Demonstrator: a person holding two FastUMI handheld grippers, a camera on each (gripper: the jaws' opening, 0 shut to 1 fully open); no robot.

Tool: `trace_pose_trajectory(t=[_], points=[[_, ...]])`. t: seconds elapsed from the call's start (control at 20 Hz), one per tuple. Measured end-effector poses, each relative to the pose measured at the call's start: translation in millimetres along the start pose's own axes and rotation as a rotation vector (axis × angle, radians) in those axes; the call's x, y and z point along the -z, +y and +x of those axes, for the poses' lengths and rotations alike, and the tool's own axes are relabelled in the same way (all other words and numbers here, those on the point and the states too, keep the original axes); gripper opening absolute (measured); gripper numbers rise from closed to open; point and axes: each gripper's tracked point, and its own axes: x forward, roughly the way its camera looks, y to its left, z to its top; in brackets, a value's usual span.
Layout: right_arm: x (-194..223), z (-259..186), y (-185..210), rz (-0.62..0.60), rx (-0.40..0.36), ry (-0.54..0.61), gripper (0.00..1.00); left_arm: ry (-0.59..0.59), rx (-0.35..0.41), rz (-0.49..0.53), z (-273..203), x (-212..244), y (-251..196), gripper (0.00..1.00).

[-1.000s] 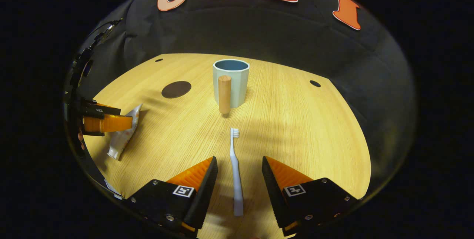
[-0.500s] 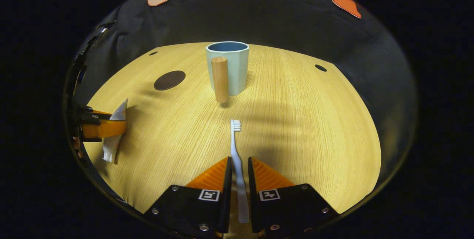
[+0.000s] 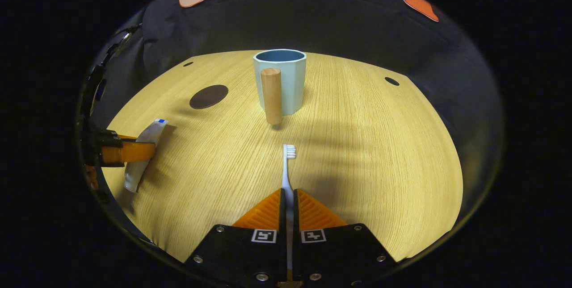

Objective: Put the toothbrush and toothpaste on the desktop into the cup, then pick up the cup and place it on the coaster on the desktop.

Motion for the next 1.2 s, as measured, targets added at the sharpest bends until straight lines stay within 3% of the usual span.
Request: trace_pose_trajectory(t=[0.75,0.8,0.9,1.2], points=[[-55.9,-60.7,-3.0,0.009,-0.015,-0.235,0.05,-0.112,0.07,0.008,-27.3,-24.7,-9.7,0.19],[-61.5,-62.7,-3.1,0.015,-0.015,-0.252,0.06,-0.114,0.077,0.004,-26.9,-24.2,-11.0,0.14],[-72.0,-65.9,-2.9,0.024,-0.017,-0.279,0.06,-0.112,0.098,-0.004,-32.5,-24.4,-12.4,0.14],[-106.6,-75.0,2.0,0.054,-0.073,-0.402,0.06,-0.151,0.12,-0.004,-37.2,-30.9,-13.8,0.14]])
